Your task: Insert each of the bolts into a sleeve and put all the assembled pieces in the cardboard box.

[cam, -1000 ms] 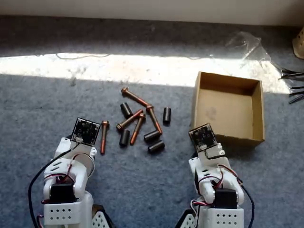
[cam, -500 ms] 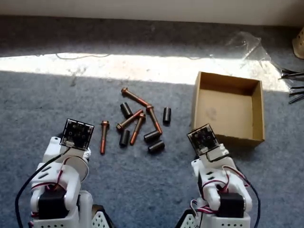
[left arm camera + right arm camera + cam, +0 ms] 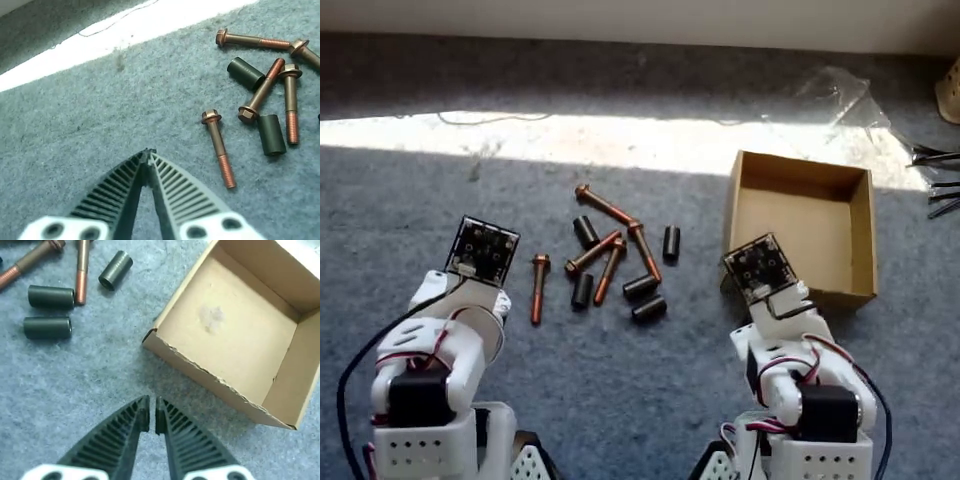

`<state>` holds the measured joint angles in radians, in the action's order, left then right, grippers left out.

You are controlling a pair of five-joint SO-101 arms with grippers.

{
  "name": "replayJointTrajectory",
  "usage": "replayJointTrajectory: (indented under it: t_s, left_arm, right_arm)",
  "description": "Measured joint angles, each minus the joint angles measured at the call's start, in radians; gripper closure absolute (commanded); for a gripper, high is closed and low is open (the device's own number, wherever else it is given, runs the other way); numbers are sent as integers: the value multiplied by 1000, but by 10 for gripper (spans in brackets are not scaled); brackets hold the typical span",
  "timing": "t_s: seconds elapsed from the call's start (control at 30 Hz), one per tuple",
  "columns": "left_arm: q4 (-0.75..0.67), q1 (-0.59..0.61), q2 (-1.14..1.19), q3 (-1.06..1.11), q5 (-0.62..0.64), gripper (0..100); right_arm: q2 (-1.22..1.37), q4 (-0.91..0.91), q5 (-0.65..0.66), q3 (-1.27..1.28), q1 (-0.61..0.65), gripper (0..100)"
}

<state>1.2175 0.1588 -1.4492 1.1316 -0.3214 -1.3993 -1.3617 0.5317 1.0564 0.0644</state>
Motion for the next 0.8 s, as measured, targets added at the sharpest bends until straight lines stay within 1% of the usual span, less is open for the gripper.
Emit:
replayJointTrajectory:
  t_s: [0.13,0.37,0.57,0.7,0.8]
  left_arm:
    - [-14,-23,158,-86,29,993]
    - [-34,-31,450,-161,100,993]
    - [-123,-31,649,-169,184,993]
    - [-175,-31,766,-169,250,993]
    - [-206,-31,836,-169,267,993]
  right_arm:
    - [100,8,-34,-69,6,971]
    - [307,21,-117,-104,110,971]
    - [485,106,-195,-164,121,971]
    - [621,114,-206,-236,121,970]
    - [735,114,-206,-293,132,949]
